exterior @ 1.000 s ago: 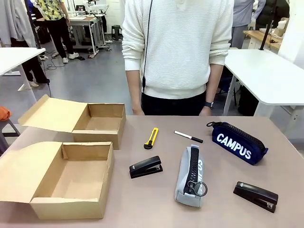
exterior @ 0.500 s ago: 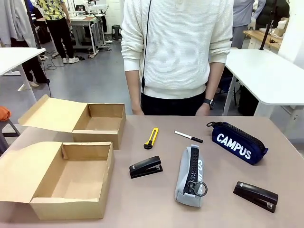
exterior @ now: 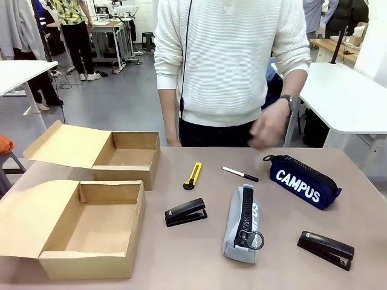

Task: Place items inside the box.
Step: Pick up a Pencil pouch or Stapler and place it inside the Mailer Box closest to the robot.

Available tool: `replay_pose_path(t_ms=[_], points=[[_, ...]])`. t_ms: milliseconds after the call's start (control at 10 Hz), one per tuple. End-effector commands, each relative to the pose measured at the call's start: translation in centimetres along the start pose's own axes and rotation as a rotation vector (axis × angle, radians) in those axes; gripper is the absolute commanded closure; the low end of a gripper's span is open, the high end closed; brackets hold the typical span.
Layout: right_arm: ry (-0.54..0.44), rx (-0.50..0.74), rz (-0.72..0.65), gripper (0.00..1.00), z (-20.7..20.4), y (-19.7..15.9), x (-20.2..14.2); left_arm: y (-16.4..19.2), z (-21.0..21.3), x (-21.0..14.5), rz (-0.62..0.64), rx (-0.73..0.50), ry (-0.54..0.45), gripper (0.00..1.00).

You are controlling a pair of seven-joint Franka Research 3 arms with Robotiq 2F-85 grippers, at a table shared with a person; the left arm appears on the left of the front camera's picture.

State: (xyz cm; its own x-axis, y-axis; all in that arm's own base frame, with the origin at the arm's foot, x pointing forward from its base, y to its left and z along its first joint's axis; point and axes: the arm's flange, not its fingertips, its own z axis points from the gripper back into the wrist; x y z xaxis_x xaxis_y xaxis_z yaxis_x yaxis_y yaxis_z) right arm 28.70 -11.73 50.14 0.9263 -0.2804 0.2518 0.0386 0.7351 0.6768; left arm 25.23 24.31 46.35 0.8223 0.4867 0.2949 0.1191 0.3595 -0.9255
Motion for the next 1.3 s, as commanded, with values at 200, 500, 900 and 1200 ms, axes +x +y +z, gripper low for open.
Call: replay_pose_path(t_ms=[200,500,900,1200], points=[[-0.122,0.080,-0.177,0.00,8.7,-13.1,-4.1,-0.2,0.2,0.0,-0.024,-0.021,-0.010,0.00],[-0.151,0.068,-0.228,0.00,8.4,-13.7,-6.0,-0.2,0.2,0.0,-0.024,-0.021,-0.010,0.00],[-0.151,0.068,-0.228,0.00,8.4,-13.7,-6.0,-0.2,0.2,0.0,-0.024,-0.021,-0.010,0.00],[-0.099,0.000,-0.231,0.00,6.2,-10.8,-5.0,-0.2,0.2,0.0,-0.024,-0.021,-0.010,0.00]])
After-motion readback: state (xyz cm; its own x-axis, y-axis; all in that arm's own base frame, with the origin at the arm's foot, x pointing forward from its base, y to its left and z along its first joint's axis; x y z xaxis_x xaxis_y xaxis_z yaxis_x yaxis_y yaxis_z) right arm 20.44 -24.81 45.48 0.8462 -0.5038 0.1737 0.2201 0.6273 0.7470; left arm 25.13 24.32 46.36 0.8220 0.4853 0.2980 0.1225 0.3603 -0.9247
